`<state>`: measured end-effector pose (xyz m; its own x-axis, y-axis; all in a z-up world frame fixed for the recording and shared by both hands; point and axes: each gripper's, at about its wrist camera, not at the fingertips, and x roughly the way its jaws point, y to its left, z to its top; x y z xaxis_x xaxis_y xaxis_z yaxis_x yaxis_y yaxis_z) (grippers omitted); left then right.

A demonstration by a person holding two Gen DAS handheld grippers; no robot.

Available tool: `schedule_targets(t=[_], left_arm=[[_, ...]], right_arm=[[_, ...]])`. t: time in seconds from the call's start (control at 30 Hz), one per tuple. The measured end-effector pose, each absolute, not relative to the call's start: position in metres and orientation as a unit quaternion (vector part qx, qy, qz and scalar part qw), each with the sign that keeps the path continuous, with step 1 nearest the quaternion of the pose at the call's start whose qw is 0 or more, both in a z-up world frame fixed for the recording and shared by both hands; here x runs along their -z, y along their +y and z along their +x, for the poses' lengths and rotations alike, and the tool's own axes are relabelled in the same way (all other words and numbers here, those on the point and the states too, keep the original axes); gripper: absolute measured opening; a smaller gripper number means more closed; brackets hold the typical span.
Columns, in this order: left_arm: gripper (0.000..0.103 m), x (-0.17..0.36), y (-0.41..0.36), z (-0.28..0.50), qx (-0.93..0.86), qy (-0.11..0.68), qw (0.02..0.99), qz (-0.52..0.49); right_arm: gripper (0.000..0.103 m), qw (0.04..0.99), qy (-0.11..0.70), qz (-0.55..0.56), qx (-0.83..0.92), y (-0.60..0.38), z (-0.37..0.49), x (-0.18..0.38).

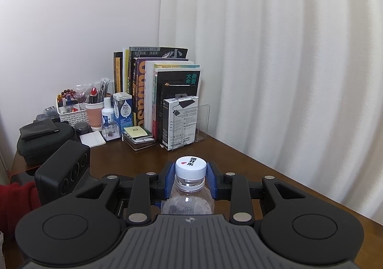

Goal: Unscrew bottle cap and pour
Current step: 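Twist the cap on the bottle mouth with the right tool while the left tool holds the bottle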

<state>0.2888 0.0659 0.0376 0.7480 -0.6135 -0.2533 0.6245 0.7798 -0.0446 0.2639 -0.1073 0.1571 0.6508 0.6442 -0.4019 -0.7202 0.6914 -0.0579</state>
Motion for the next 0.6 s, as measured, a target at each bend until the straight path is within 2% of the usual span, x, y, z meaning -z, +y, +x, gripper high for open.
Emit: schedule_targets(t=[0.6], left_arm=[[0.058, -0.0376, 0.0669, 0.2794, 0.328, 0.129, 0.936, 0.022]], right_arm=[[0.034, 0.905, 0.174, -0.113, -0.372, -0.1075, 0.2579, -0.1569]])
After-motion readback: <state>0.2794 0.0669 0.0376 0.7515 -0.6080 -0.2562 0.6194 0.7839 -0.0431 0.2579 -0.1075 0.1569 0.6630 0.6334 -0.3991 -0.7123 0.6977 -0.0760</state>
